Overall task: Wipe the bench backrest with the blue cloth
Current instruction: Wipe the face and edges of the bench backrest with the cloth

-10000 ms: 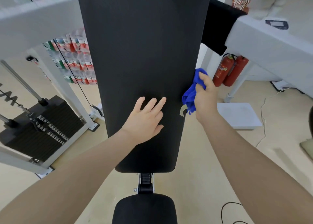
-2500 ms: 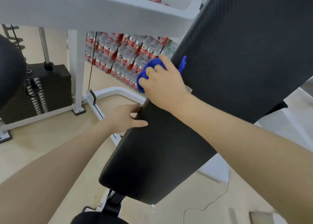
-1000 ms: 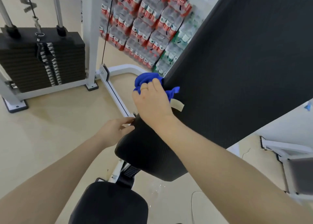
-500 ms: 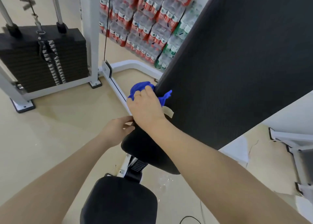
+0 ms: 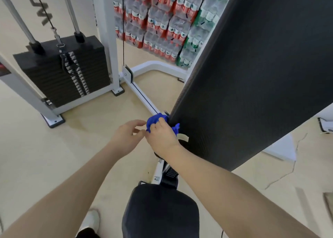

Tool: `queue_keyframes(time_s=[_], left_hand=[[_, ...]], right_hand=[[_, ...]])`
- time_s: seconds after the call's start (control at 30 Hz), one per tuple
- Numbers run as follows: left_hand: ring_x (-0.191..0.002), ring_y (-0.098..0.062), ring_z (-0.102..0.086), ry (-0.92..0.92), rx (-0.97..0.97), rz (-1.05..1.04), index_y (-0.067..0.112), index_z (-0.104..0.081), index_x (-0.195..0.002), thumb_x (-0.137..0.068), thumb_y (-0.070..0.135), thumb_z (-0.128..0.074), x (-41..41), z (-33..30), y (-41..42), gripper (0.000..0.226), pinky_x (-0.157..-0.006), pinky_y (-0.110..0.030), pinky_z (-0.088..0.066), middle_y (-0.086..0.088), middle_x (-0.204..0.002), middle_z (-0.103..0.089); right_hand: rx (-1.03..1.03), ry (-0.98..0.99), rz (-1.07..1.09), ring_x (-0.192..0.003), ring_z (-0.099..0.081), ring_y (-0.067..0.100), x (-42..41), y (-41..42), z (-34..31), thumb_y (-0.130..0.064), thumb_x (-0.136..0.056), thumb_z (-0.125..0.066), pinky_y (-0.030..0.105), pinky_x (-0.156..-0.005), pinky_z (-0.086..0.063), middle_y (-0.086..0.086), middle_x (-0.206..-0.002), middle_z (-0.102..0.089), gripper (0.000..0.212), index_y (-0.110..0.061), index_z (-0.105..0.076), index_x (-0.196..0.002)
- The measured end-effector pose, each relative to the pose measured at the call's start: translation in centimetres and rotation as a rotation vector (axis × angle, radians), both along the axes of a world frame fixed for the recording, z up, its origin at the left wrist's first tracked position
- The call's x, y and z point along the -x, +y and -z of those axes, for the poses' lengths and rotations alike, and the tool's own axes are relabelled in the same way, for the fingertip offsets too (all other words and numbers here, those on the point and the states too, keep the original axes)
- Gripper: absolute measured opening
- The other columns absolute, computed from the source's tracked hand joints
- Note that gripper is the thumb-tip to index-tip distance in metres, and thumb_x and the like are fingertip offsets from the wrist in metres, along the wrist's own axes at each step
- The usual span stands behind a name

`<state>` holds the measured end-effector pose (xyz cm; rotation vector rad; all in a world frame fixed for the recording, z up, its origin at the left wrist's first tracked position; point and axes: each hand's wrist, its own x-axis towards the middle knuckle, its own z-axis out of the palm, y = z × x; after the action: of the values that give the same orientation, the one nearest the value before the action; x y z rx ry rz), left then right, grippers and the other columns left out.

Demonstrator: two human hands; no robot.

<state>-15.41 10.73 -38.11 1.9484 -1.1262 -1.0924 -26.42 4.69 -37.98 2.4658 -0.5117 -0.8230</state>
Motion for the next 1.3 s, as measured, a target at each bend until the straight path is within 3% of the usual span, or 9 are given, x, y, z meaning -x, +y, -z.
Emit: queue_keyframes(time_s=[0.23, 0.37, 0.53, 0.63, 0.77, 0.9, 1.07, 1.17, 1.3], left_hand=[[-0.095, -0.011, -0.052, -0.053, -0.031, -0.066, 0.018, -0.058, -0.118, -0.092, 0.014, -0.048, -1.0, 1.0, 1.3, 0.028, -0.076, -0.025, -0.038, 0.0, -0.118, -0.059], [-0.096, -0.01, -0.051, -0.057, 0.002, -0.06, 0.019, -0.057, -0.119, -0.093, 0.013, -0.046, -0.9, 0.4, 0.8, 0.03, -0.078, -0.024, -0.037, 0.005, -0.117, -0.056], [-0.086, -0.015, -0.051, -0.033, 0.015, -0.113, 0.019, -0.058, -0.118, -0.093, 0.01, -0.043, -1.8, -0.6, 1.9, 0.03, -0.065, -0.024, -0.039, -0.001, -0.107, -0.057], [-0.079, -0.022, -0.052, 0.002, -0.01, -0.149, 0.018, -0.058, -0.118, -0.093, 0.01, -0.042, -2.4, -2.1, 2.6, 0.031, -0.055, -0.019, -0.038, -0.016, -0.103, -0.063], [-0.09, -0.016, -0.051, -0.002, 0.007, -0.095, 0.02, -0.055, -0.121, -0.096, 0.008, -0.034, -2.6, -6.1, 3.0, 0.035, -0.064, -0.02, -0.039, -0.006, -0.108, -0.06], [-0.111, -0.012, -0.051, 0.034, 0.087, 0.071, 0.02, -0.052, -0.126, -0.097, 0.005, -0.029, -2.4, -11.0, 3.0, 0.041, -0.094, -0.023, -0.035, 0.001, -0.124, -0.055], [-0.097, -0.02, -0.058, 0.231, 0.148, 0.198, 0.024, -0.061, -0.104, -0.1, 0.024, -0.03, -0.1, -16.9, 2.4, 0.031, -0.09, -0.027, -0.046, -0.003, -0.101, -0.064], [-0.097, -0.017, -0.06, 0.211, 0.137, 0.211, 0.03, -0.058, -0.102, -0.1, 0.033, -0.03, 0.2, -18.8, 1.6, 0.029, -0.095, -0.037, -0.046, -0.001, -0.104, -0.064], [-0.115, -0.013, -0.051, 0.014, 0.189, 0.167, 0.026, -0.043, -0.132, -0.099, 0.029, -0.034, 0.5, -18.1, 0.7, 0.035, -0.101, -0.032, -0.037, 0.002, -0.125, -0.055]], right_hand=[[0.205, -0.258, 0.08, -0.108, -0.05, 0.031, 0.0, -3.5, -7.6, -0.012, -0.093, -0.04, 0.048, -0.11, -0.016, 0.011, -0.114, -0.058, 0.026, -0.012, -0.053, -0.116], [0.199, -0.193, 0.12, -0.104, -0.049, 0.028, 0.1, -2.4, -6.9, -0.015, -0.094, -0.036, 0.044, -0.105, -0.023, 0.009, -0.109, -0.056, 0.025, -0.012, -0.051, -0.114], [-0.082, -0.01, 0.093, -0.105, -0.051, 0.023, -0.3, -0.8, -3.1, -0.018, -0.093, -0.042, 0.039, -0.099, -0.028, 0.0, -0.108, -0.059, 0.025, -0.022, -0.056, -0.113], [-0.32, 0.043, 0.219, -0.11, -0.053, 0.023, -0.5, -0.8, -2.3, -0.012, -0.083, -0.052, 0.038, -0.103, -0.028, 0.0, -0.084, -0.053, 0.012, -0.022, -0.058, -0.085], [-0.586, -0.155, 0.208, -0.102, -0.05, 0.023, -0.3, -0.3, -4.5, -0.012, -0.086, -0.051, 0.034, -0.089, -0.032, -0.004, -0.092, -0.052, 0.014, -0.024, -0.057, -0.091], [-0.754, -0.465, 0.208, -0.098, -0.047, 0.019, 1.0, 0.5, -10.7, -0.008, -0.09, -0.046, 0.041, -0.081, -0.045, -0.002, -0.11, -0.057, 0.018, -0.018, -0.06, -0.096], [-0.872, -0.672, 0.336, -0.091, -0.053, 0.019, 3.4, 0.9, -18.6, -0.014, -0.094, -0.044, 0.041, -0.081, -0.048, -0.002, -0.107, -0.055, 0.011, -0.02, -0.053, -0.098], [-0.796, -0.794, 0.374, -0.088, -0.054, 0.015, 4.6, 0.1, -21.8, -0.016, -0.094, -0.046, 0.04, -0.081, -0.049, -0.003, -0.1, -0.056, 0.013, -0.02, -0.056, -0.102], [-0.339, -0.78, 0.149, -0.109, -0.045, 0.018, 4.6, -1.4, -21.5, -0.017, -0.093, -0.048, 0.032, -0.088, -0.04, 0.0, -0.122, -0.053, 0.028, -0.023, -0.054, -0.12]])
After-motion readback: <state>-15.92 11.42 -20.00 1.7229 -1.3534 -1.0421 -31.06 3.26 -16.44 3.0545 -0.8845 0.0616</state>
